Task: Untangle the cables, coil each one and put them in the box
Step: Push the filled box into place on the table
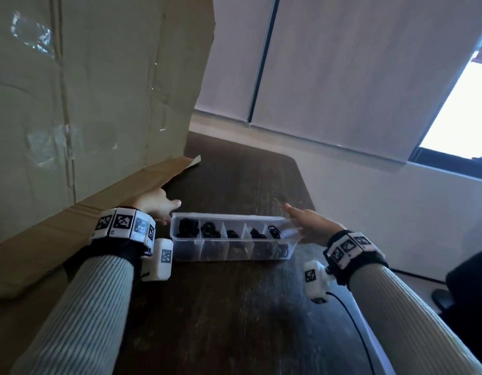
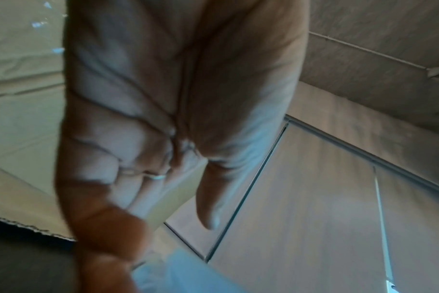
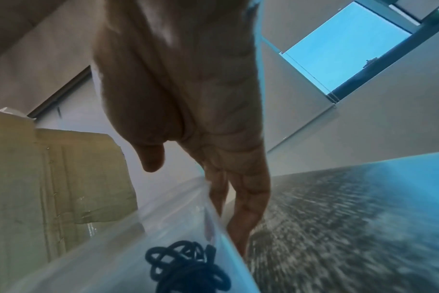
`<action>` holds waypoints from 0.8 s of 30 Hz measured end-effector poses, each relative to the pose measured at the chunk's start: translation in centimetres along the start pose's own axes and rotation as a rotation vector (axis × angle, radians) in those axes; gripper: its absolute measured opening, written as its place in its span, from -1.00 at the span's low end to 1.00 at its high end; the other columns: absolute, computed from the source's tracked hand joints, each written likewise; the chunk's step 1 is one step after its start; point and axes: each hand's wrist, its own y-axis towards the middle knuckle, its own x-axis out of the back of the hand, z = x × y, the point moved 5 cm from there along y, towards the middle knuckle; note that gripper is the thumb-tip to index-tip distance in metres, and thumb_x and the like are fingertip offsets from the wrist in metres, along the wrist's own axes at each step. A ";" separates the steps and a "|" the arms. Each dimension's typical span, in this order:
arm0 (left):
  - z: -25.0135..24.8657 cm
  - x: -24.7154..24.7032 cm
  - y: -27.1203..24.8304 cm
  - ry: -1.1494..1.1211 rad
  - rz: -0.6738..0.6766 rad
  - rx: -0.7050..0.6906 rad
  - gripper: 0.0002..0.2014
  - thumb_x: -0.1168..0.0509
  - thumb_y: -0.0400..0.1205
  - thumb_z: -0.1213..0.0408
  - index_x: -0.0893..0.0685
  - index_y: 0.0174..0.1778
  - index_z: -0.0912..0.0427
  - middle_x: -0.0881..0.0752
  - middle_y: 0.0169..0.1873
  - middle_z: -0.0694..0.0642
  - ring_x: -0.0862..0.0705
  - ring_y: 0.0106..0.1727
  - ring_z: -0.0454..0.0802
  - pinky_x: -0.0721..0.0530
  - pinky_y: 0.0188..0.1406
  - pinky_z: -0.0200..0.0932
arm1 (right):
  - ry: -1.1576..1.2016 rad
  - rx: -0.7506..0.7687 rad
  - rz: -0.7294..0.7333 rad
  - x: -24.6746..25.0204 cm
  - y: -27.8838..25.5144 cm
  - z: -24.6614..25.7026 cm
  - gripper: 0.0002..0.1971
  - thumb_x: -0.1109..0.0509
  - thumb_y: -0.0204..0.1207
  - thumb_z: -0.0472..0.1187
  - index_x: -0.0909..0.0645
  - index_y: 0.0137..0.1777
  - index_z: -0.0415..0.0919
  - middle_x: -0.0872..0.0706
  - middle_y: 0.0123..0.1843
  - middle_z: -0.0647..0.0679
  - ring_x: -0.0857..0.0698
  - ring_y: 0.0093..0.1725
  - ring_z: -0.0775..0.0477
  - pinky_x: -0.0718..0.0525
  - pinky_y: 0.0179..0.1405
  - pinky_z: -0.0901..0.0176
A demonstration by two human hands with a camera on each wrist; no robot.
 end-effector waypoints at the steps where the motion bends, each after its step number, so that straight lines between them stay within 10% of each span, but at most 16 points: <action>1: -0.1 -0.1 -0.3 0.075 0.009 0.014 -0.61 -0.10 0.75 0.06 -0.51 -0.20 0.33 -0.69 -0.34 0.14 -0.62 -0.35 -0.03 -0.52 -0.40 -0.19 | 0.045 -0.009 0.006 0.3 -0.3 -0.5 -0.40 -0.12 0.66 0.25 -0.54 0.30 -0.32 -0.76 0.18 -0.15 -0.74 -0.03 -0.15 -0.74 0.02 -0.06; 5: -0.9 -0.1 -0.8 0.264 0.043 0.006 -0.52 -0.10 0.73 -0.05 -0.62 0.00 0.36 -0.64 -0.30 0.13 -0.59 -0.31 -0.02 -0.49 -0.37 -0.15 | 0.092 -0.049 0.003 1.4 -1.8 -1.8 -0.34 -0.12 0.66 0.25 -0.47 0.38 -0.39 -0.73 0.23 -0.30 -0.73 0.19 -0.30 -0.68 0.26 -0.12; 9: -2.0 -0.1 -1.0 0.105 -0.009 -0.076 -0.42 -0.05 0.72 -0.10 -0.65 0.16 0.40 -0.69 0.01 0.24 -0.63 -0.10 0.10 -0.55 -0.07 -0.07 | 0.216 -0.045 -0.023 2.2 -3.3 -2.1 -0.56 -0.18 0.65 0.23 -0.53 0.14 -0.17 -0.78 -0.24 -0.10 -0.72 -0.40 0.00 -0.64 -0.32 0.15; 11: -3.1 0.1 -1.6 -0.132 -0.049 -0.144 -0.37 0.13 0.75 -0.11 -0.64 0.24 0.35 -0.66 0.14 0.22 -0.55 0.03 0.08 -0.50 -0.09 -0.03 | 0.248 0.018 -0.036 2.4 -4.1 -1.5 -0.55 -0.17 0.64 0.26 -0.58 0.16 -0.12 -0.80 -0.17 -0.07 -0.75 -0.38 0.03 -0.62 -0.38 0.18; 15: -5.0 0.8 -4.1 -0.260 -0.007 -0.211 -0.18 0.41 0.68 -0.25 -0.65 0.32 0.15 -0.64 0.11 0.13 -0.53 0.02 0.08 -0.38 -0.24 -0.15 | 0.260 0.168 -0.076 3.1 -6.1 0.4 -0.47 0.03 0.67 0.29 -0.51 0.41 0.06 -0.72 0.25 0.01 -0.71 0.13 -0.15 -0.53 0.26 -0.16; 19: -5.6 -1.5 -6.2 0.170 0.260 -0.197 -0.21 0.27 0.65 -0.30 -0.63 0.37 0.17 -0.58 0.37 0.11 -0.50 0.39 0.12 -0.39 0.33 -0.01 | -0.350 0.162 0.072 0.7 -8.0 0.0 -0.40 -0.13 0.62 0.30 -0.48 0.54 0.00 -0.42 0.62 0.03 -0.38 0.58 -0.06 -0.19 0.64 -0.13; 24: -5.0 -4.1 -6.8 0.548 0.243 -0.292 -0.49 -0.32 0.59 -0.10 -0.62 0.36 0.13 -0.61 0.33 -0.01 -0.56 0.32 -0.02 -0.46 0.08 -0.24 | -0.971 0.221 0.067 -1.5 -8.6 -0.6 -0.51 -0.19 0.68 0.15 -0.38 0.59 0.11 -0.27 0.68 0.06 -0.34 0.62 -0.13 -0.21 0.63 -0.03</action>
